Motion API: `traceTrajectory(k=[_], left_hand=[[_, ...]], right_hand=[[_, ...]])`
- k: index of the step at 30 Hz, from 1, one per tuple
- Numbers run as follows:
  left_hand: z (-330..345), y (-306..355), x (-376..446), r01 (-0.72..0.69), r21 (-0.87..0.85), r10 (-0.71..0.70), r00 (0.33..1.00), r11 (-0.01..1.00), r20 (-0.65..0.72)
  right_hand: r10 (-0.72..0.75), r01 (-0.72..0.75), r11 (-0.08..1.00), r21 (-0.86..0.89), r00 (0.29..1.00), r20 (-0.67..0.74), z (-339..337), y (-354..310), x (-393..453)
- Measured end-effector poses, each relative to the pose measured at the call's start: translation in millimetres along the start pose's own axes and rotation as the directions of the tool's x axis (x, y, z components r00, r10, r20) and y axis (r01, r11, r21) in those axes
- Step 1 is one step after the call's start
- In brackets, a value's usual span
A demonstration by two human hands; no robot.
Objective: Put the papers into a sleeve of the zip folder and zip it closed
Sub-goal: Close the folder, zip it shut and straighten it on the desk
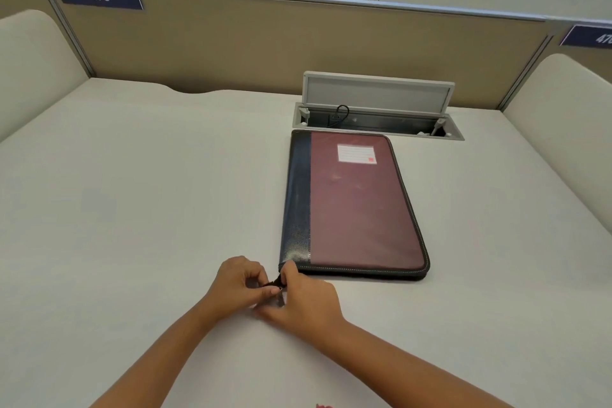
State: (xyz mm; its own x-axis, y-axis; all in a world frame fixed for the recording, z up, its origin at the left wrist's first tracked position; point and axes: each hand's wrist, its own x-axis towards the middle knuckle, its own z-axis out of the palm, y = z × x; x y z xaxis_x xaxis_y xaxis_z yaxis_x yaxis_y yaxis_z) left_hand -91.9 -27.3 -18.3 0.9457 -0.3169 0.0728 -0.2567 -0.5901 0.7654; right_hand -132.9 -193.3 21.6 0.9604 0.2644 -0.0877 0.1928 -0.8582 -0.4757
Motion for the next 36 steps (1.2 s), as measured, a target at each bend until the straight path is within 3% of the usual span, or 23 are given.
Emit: traceTrajectory(k=[10,15,20,27,36], left_hand=[[3,5,-3,-0.039,0.042,0.042,0.997,0.998,-0.065],[2,11,-6,-0.036,0.113,0.038,0.999,0.993,-0.015],[-1,10,-4,0.041,0.008,-0.04,0.997,0.999,-0.065],[-1,9,-2,0.082,-0.086,-0.084,0.996,0.993,-0.026],[-3,7,-4,0.014,-0.013,-0.014,1.0,1.0,0.006]], right_hand=[[-0.151,0.158,0.986,0.058,0.983,-0.102,1,25,1],[-0.156,0.136,0.986,-0.095,0.957,-0.243,8,43,-1],[-0.062,0.065,0.998,0.0,0.943,-0.327,6,48,1],[-0.079,0.093,0.992,0.09,0.985,-0.151,-1,41,-5],[-0.17,0.177,0.983,0.054,0.979,-0.117,-1,32,6]])
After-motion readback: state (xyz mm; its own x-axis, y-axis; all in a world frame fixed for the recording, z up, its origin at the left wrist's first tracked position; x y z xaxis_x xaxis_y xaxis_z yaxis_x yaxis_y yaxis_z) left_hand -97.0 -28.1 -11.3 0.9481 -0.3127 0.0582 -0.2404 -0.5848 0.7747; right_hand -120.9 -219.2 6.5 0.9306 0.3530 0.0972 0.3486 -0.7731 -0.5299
